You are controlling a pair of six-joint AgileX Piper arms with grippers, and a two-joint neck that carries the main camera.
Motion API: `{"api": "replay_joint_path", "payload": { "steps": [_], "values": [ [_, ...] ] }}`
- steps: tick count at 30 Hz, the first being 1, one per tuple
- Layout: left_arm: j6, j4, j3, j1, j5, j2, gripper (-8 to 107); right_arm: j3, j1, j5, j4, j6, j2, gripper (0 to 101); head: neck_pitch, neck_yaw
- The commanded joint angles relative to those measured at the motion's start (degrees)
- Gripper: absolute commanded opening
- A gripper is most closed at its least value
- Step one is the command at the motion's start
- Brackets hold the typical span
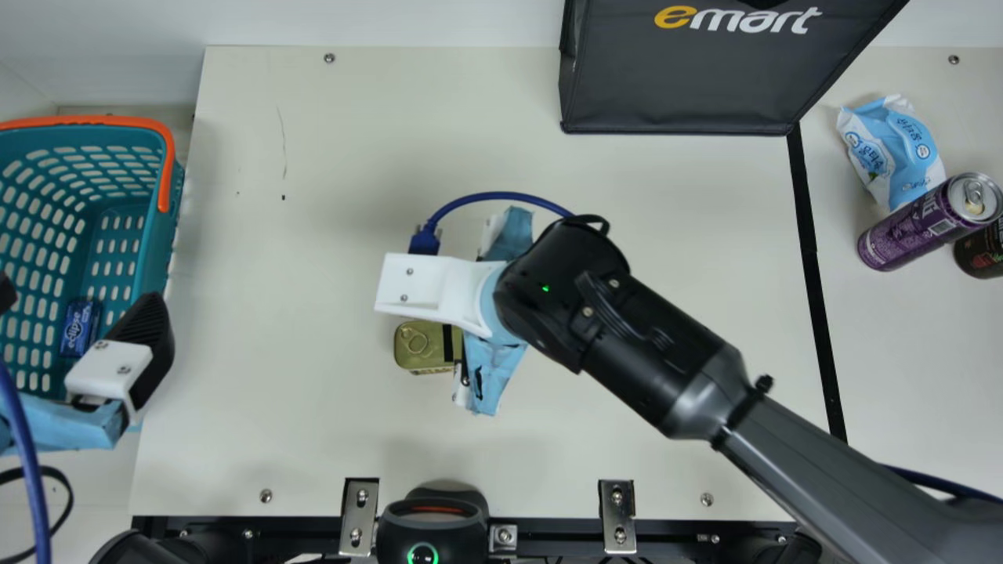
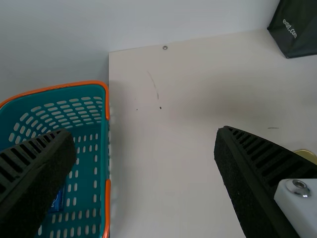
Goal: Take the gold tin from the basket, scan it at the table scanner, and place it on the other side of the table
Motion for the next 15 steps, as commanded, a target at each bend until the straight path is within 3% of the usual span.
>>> {"api": "replay_joint_path", "payload": {
  "steps": [1,15],
  "values": [
    [0.0,0.0,0.0,0.0,0.0,0.0,90,-0.69,0.18,0.35,0.65,-1.78,1.88,95,-1.75,-0.09],
    [0.0,0.0,0.0,0.0,0.0,0.0,90,-4.62,0.88,1.61,3.66,-8.17,9.45,95,-1.75,-0.09]
  ]
}}
